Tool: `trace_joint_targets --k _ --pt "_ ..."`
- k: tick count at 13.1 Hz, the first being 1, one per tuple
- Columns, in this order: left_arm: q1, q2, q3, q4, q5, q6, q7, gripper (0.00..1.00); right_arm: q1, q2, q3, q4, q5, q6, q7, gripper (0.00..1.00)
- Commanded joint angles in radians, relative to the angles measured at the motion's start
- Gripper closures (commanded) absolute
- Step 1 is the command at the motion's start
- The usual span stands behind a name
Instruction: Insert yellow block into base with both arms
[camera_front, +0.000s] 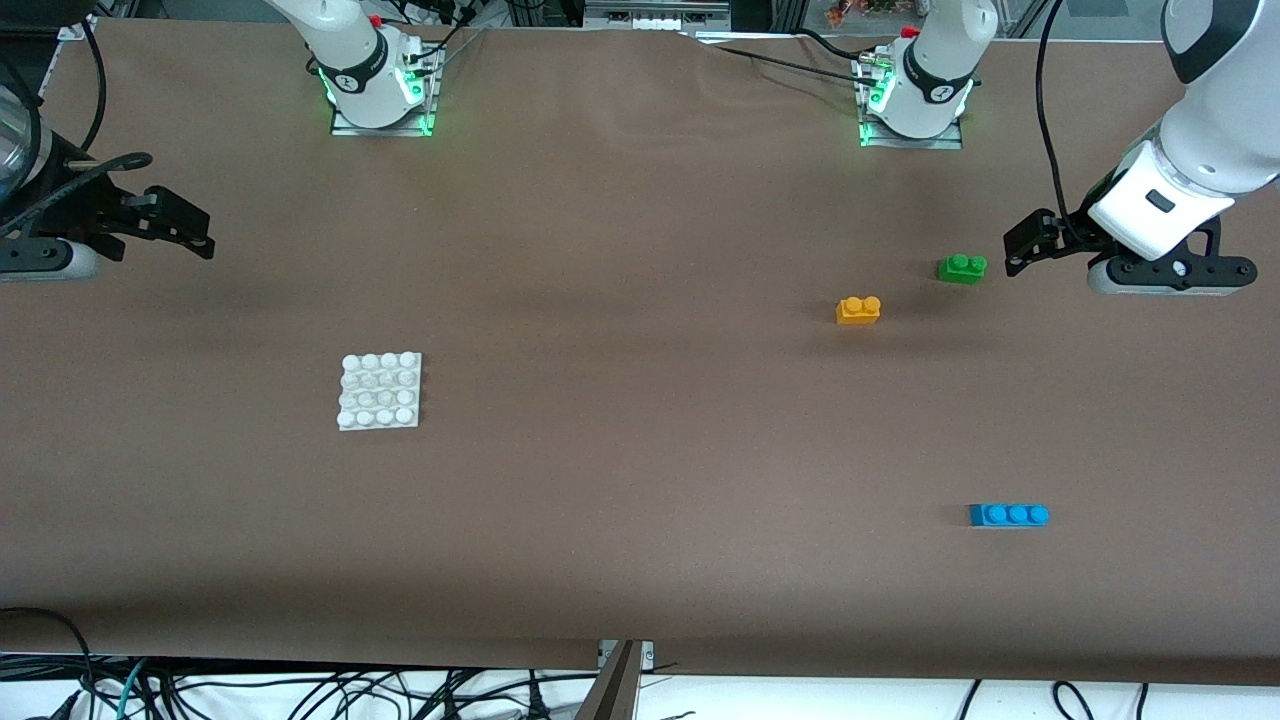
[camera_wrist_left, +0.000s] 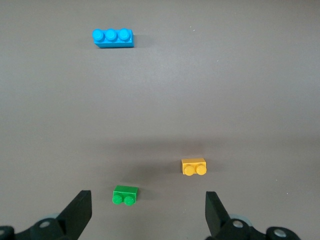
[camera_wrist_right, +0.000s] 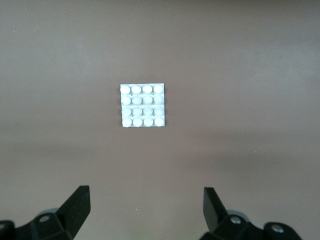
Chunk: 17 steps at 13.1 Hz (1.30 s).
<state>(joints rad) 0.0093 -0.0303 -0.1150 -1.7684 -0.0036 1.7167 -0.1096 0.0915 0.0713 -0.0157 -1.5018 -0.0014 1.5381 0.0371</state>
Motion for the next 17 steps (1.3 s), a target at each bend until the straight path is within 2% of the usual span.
trace_joint_targets --k 1,17 --pt "0.003 0.012 0.005 0.027 0.004 -0.026 0.001 0.00 -0.006 -0.008 0.005 -0.015 0.000 0.003 0.010 0.00" --pt "0.012 0.010 0.005 0.027 -0.013 -0.040 -0.001 0.00 -0.006 0.002 0.002 0.002 -0.006 0.008 0.007 0.00"
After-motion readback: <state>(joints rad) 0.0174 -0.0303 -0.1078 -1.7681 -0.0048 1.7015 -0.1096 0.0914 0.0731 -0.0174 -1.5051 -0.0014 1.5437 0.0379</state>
